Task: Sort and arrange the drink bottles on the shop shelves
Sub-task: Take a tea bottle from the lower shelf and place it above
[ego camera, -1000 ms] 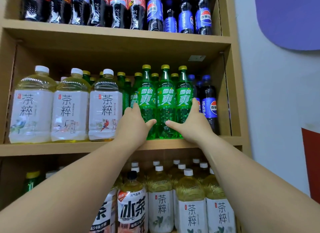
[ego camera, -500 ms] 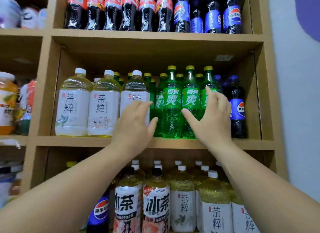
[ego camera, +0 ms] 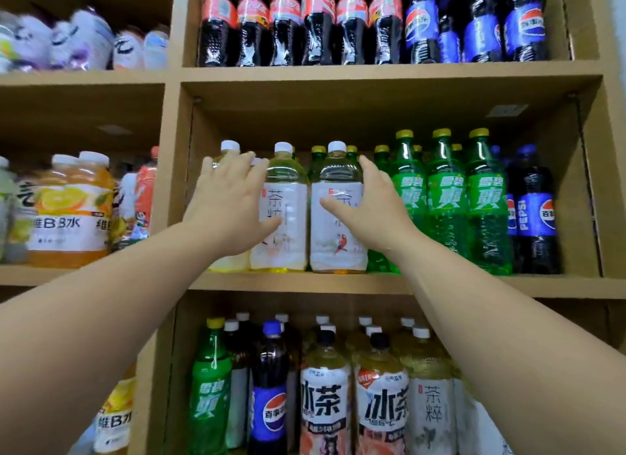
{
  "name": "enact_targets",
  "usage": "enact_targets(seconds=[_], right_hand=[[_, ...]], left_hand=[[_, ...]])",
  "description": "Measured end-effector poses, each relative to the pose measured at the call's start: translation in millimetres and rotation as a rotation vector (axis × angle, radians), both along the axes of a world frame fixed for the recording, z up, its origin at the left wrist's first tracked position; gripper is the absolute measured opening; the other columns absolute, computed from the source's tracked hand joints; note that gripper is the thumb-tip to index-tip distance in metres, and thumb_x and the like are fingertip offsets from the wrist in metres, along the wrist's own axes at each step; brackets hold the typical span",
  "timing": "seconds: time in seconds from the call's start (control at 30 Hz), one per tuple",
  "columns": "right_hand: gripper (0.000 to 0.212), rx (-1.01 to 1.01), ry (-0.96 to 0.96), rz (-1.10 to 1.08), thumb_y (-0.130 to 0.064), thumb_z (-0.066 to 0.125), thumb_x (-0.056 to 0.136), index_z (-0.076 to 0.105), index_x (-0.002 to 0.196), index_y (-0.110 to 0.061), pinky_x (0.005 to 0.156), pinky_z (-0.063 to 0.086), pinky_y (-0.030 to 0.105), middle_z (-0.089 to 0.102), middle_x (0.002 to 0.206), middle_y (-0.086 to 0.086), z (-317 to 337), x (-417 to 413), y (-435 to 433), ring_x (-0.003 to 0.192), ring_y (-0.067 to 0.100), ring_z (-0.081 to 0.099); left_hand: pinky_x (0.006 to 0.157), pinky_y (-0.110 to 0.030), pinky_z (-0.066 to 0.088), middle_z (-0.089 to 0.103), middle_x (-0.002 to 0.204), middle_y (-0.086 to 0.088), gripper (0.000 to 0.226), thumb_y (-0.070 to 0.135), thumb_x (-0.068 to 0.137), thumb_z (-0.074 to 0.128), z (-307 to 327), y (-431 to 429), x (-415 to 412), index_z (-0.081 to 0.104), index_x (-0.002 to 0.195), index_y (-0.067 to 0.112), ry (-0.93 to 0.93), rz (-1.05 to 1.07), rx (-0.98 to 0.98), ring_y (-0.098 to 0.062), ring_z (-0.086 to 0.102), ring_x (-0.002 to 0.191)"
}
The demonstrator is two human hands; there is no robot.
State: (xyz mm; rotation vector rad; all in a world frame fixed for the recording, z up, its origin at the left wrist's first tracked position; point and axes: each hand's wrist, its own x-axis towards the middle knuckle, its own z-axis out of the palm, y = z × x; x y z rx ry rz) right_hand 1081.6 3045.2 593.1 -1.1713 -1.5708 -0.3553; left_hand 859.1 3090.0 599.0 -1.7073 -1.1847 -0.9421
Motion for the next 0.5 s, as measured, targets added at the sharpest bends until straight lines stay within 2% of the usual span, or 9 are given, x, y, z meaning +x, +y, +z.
enact_targets(seconds=[0.1,0.2,0.27,0.4,0.5], right_hand=[[0.104,-0.009,0.064,-0.012,-0.054,0.072,0.088,0.009,0.162,-0.019,0.115,0.029,0.037,0.024,0.164,0.005,6,-7,13,0.15,0.024,0.027],[0.116,0.015,0.135,0.017,-0.063,0.077,0.077,0.007,0.162,-0.024,0.11,0.031,0.034,0.025,0.162,0.002,-2,-15,25,0.148,0.022,0.029],[0.124,0.033,0.177,0.036,-0.068,0.078,0.071,0.002,0.161,-0.031,0.111,0.032,0.037,0.025,0.164,0.001,-12,-18,32,0.148,0.022,0.03],[0.124,0.074,0.202,-0.052,-0.072,0.076,0.07,-0.005,0.158,-0.041,0.103,0.044,0.041,0.043,0.153,0.005,-25,-17,44,0.134,0.027,0.048],[0.122,0.085,0.186,-0.074,-0.073,0.074,0.071,-0.006,0.158,-0.042,0.101,0.046,0.04,0.046,0.149,0.007,-25,-16,48,0.131,0.027,0.05]], left_hand=[[0.124,-0.061,0.007,0.013,0.17,-0.005,0.099,0.076,0.089,0.045,15,8,2,0.011,0.162,0.018,0.014,-0.003,-0.068,-0.029,0.005,0.157],[0.123,-0.064,0.002,0.008,0.171,-0.001,0.105,0.084,0.087,0.033,28,18,6,0.009,0.162,0.015,0.021,0.018,-0.132,-0.026,-0.004,0.158],[0.121,-0.067,0.001,0.014,0.17,-0.001,0.109,0.09,0.083,0.03,33,25,9,0.015,0.161,0.016,-0.01,-0.02,-0.167,-0.025,-0.001,0.158],[0.119,-0.07,-0.001,0.043,0.157,-0.004,0.107,0.091,0.076,0.04,32,35,15,0.034,0.151,0.015,-0.095,-0.139,-0.158,-0.026,0.011,0.157],[0.12,-0.068,-0.004,0.044,0.156,-0.002,0.103,0.088,0.076,0.048,30,36,15,0.036,0.15,0.017,-0.122,-0.203,-0.147,-0.024,0.017,0.155]])
